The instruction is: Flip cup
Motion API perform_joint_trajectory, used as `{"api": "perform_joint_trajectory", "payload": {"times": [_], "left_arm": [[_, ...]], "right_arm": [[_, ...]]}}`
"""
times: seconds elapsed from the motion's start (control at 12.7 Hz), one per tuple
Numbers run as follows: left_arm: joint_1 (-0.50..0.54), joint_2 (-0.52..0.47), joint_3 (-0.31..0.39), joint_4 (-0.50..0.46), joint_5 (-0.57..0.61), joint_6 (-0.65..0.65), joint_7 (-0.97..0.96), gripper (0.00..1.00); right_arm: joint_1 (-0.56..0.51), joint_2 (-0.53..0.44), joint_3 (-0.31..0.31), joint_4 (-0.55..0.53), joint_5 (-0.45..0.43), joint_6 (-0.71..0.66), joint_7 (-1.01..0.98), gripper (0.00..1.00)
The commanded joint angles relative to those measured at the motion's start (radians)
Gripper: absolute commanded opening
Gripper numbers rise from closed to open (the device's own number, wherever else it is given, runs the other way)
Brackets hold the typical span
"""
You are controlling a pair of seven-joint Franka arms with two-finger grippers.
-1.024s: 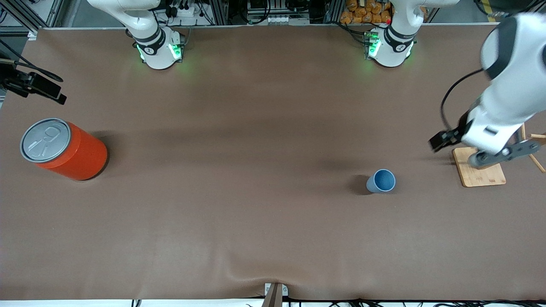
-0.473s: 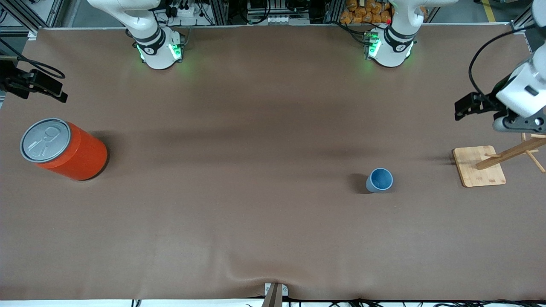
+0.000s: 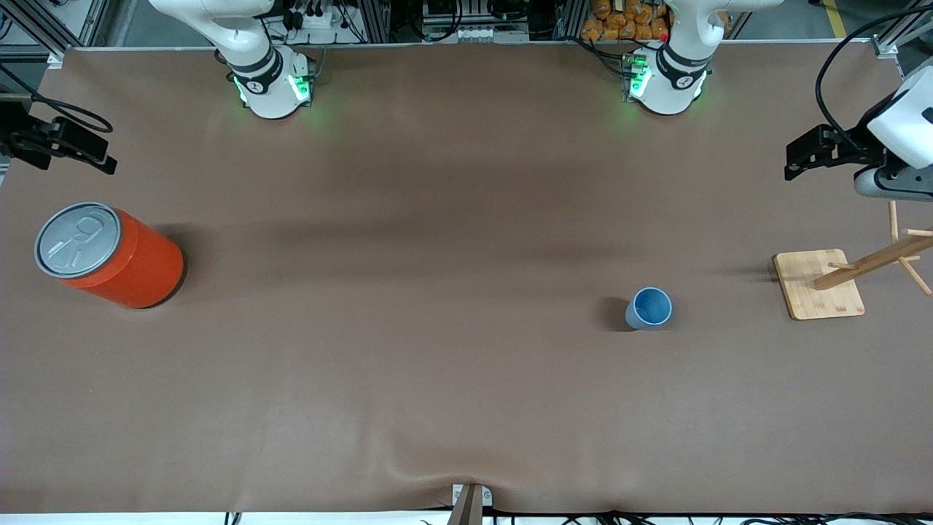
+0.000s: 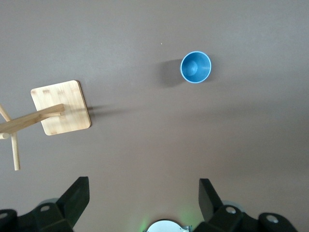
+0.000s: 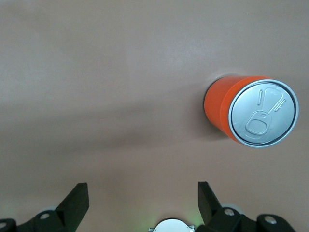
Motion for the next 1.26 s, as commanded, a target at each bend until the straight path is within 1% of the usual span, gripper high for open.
{"api": "perform_joint_trajectory", "payload": {"times": [0.0,0.24,0.71,0.95,1.18], "left_arm": [[-0.003,0.023,-0.003,0.05,-0.01,-0.077,0.017,1.0],[0.02,0.012,-0.026,0.05,-0.01,-0.081,0.006,1.0],[0.02,0.008,-0.022,0.043,-0.003,-0.05,0.006,1.0],[0.03,-0.009,-0.022,0.015,-0.004,-0.025,0.006,1.0],[0.031,-0.012,-0.022,0.01,-0.006,-0.021,0.005,1.0]], "right_arm": [[-0.008,0.01,0.003,0.023,-0.016,-0.009,-0.01,1.0],[-0.007,0.006,0.003,0.022,-0.016,-0.017,-0.01,1.0],[-0.007,0.003,0.005,0.02,-0.015,-0.026,-0.01,1.0],[-0.008,0.003,0.005,0.02,-0.015,-0.028,-0.009,1.0],[-0.008,0.001,0.006,0.019,-0.013,-0.032,-0.006,1.0]]}}
